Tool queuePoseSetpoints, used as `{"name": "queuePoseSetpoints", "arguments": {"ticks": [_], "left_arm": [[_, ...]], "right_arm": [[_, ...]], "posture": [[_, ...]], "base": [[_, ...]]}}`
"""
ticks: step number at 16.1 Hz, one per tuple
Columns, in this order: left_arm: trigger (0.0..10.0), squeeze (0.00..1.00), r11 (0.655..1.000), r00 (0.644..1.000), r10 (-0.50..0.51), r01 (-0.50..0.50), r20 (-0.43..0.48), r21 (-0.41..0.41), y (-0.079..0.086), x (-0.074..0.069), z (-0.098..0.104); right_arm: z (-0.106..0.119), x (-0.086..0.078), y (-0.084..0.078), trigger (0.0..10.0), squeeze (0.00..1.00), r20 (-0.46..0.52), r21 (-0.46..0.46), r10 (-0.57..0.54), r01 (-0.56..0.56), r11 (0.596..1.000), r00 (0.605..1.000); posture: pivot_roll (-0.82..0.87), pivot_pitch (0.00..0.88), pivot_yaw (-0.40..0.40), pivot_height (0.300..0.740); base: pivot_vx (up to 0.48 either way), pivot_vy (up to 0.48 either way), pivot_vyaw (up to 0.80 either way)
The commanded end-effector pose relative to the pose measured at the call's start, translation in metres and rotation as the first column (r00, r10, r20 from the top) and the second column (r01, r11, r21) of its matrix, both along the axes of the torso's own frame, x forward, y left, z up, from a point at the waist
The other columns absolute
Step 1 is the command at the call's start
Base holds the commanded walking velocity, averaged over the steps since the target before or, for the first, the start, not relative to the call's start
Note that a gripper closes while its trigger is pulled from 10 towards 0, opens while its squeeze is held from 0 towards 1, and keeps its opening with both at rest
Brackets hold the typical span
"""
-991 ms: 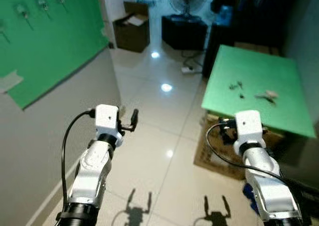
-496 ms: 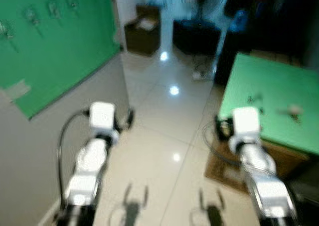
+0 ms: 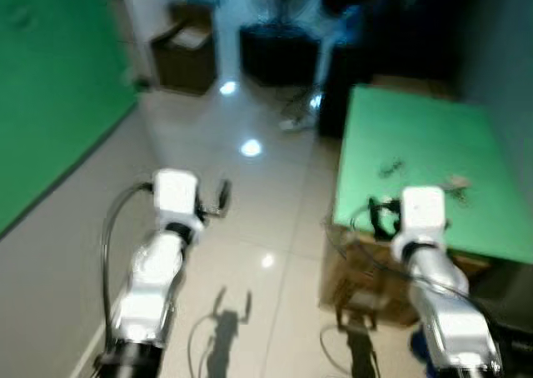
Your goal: Hang keys on a hook
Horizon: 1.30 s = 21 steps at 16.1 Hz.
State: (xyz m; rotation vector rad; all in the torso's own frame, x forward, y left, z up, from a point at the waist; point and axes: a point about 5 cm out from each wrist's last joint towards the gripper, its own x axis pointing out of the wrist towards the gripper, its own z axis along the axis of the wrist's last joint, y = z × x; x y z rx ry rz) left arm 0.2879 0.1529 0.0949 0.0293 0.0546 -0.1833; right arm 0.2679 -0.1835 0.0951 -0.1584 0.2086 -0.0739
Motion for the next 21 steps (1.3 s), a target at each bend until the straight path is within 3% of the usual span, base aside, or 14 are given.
{"name": "queuePoseSetpoints", "arguments": {"ticks": [1,5,14,21], "left_arm": [[10.0,0.0,0.999,0.999,0.033,-0.033,0.013,0.019,0.011,-0.001,0.004],[10.0,0.0,0.999,0.999,0.038,-0.038,0.005,0.021,0.013,-0.002,0.002],[10.0,0.0,0.999,0.999,-0.025,0.025,0.021,0.029,0.002,0.007,0.007],[10.0,0.0,0.998,0.999,-0.049,0.048,0.019,0.048,0.003,0.009,0.006]], "right_arm": [[0.005,0.003,0.008,10.0,0.0,0.019,0.013,0.036,-0.036,0.999,0.999],[0.006,0.002,0.011,10.0,0.0,0.022,0.013,0.041,-0.041,0.999,0.999],[0.005,-0.004,0.009,10.0,0.0,0.016,0.008,0.038,-0.038,0.999,0.999],[0.005,-0.004,0.01,10.0,0.0,0.007,0.025,0.043,-0.043,0.999,0.999]], "posture": [[-0.08,0.0,0.012,0.74],[-0.08,0.0,0.018,0.74],[-0.11,0.0,0.049,0.74],[-0.11,0.0,0.052,0.74]], "base": [[0.401,0.0,-0.8],[0.404,0.0,-0.8],[0.4,0.0,0.0],[0.395,0.0,-0.8]]}}
